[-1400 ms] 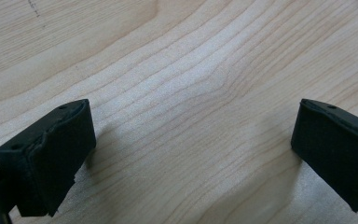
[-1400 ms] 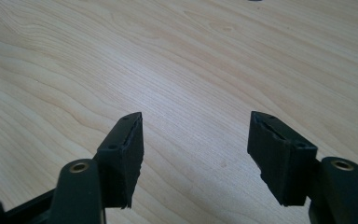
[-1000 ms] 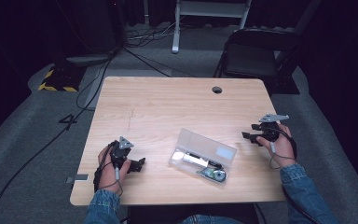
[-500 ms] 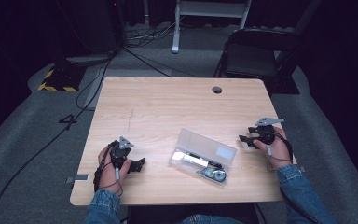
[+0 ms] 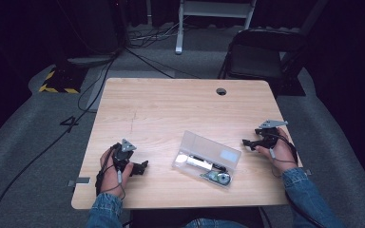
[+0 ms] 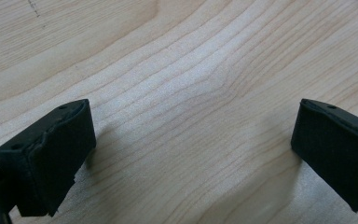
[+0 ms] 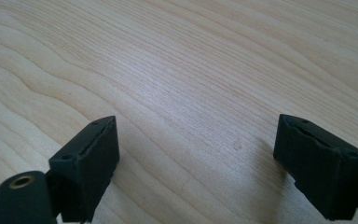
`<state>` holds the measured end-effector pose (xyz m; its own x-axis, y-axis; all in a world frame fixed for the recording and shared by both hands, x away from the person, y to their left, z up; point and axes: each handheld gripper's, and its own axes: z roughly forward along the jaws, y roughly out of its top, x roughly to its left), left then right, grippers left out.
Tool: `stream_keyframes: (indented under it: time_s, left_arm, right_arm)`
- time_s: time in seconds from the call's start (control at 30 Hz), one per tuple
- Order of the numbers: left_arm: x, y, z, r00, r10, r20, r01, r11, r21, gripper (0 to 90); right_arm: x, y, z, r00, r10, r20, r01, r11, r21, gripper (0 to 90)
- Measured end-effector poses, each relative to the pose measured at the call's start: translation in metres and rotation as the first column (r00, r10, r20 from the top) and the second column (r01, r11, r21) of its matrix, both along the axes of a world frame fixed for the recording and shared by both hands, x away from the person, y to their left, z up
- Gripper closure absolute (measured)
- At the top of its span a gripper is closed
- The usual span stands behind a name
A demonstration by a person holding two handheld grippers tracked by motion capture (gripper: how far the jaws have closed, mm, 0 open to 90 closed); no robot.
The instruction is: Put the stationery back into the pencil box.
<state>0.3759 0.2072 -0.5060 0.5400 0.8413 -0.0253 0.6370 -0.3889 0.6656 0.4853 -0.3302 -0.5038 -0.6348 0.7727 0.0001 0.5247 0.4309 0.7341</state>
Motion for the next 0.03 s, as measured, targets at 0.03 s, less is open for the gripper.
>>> stream_keyframes:
  time_s: [0.03]
  left_arm:
    - [0.0, 0.0001, 0.0001, 1.0, -0.001, 0.0, 0.001, 1.0, 0.001, 0.1]
  right_arm:
    - [0.0001, 0.0, 0.0, 1.0, 0.0, 0.0, 0.0, 1.0, 0.0, 14.1]
